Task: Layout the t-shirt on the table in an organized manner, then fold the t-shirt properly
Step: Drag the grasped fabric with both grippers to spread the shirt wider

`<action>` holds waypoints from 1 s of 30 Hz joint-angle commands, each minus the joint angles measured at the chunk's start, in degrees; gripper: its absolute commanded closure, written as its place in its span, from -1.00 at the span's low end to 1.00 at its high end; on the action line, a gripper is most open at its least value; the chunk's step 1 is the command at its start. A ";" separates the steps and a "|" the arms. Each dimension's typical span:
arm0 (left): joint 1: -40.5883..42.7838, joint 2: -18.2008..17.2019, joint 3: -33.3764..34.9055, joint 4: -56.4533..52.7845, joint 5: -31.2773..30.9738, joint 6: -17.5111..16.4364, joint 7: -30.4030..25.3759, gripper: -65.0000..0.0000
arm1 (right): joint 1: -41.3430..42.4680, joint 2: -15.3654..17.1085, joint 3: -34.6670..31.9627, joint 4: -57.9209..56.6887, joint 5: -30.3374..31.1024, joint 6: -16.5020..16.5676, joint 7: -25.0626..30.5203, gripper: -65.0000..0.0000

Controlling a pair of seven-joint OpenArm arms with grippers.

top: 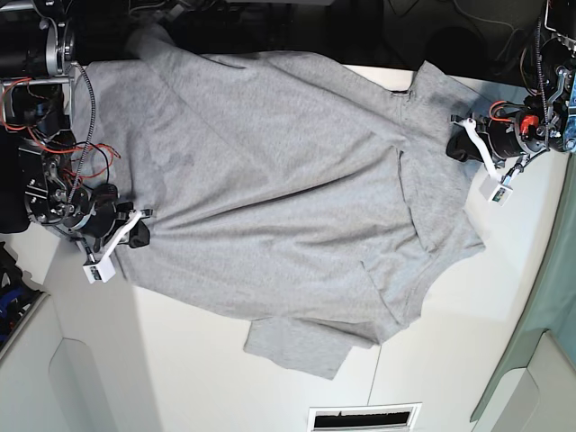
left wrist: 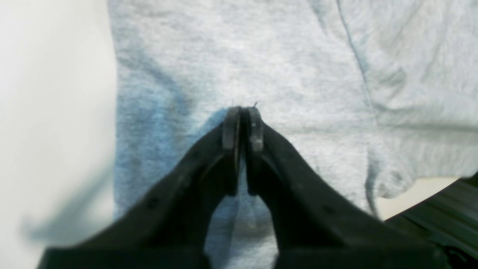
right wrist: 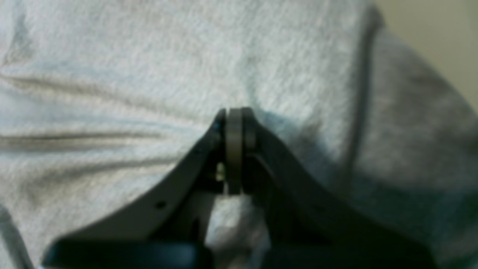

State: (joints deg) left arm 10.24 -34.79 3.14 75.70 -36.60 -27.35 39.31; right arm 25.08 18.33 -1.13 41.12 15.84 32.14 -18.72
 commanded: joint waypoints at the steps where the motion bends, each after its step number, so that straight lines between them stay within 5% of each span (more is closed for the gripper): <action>1: 0.57 -0.81 0.15 -1.27 4.94 2.75 4.07 0.85 | 0.57 0.22 -0.07 0.28 -0.42 -0.63 -2.49 1.00; 10: 0.74 -1.29 -1.05 -1.33 6.69 8.24 6.84 0.85 | -2.95 1.81 0.04 0.87 3.69 -0.61 -4.20 1.00; 16: 2.19 -1.77 -9.46 -1.33 6.71 8.66 10.32 0.85 | -2.91 1.81 0.04 1.33 3.69 -0.63 -4.20 1.00; 20: 4.13 -1.75 -14.88 -1.31 5.55 5.05 12.41 0.85 | -2.91 1.79 0.04 1.38 3.74 -0.61 -4.13 1.00; 30: 6.25 -1.73 -24.94 4.81 -12.55 -5.25 12.37 0.85 | -2.93 1.79 0.04 7.80 7.78 -0.61 -4.26 1.00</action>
State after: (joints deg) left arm 17.28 -34.94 -21.12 79.42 -48.51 -32.03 52.71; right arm 20.86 19.49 -1.19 47.99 23.33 31.64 -23.49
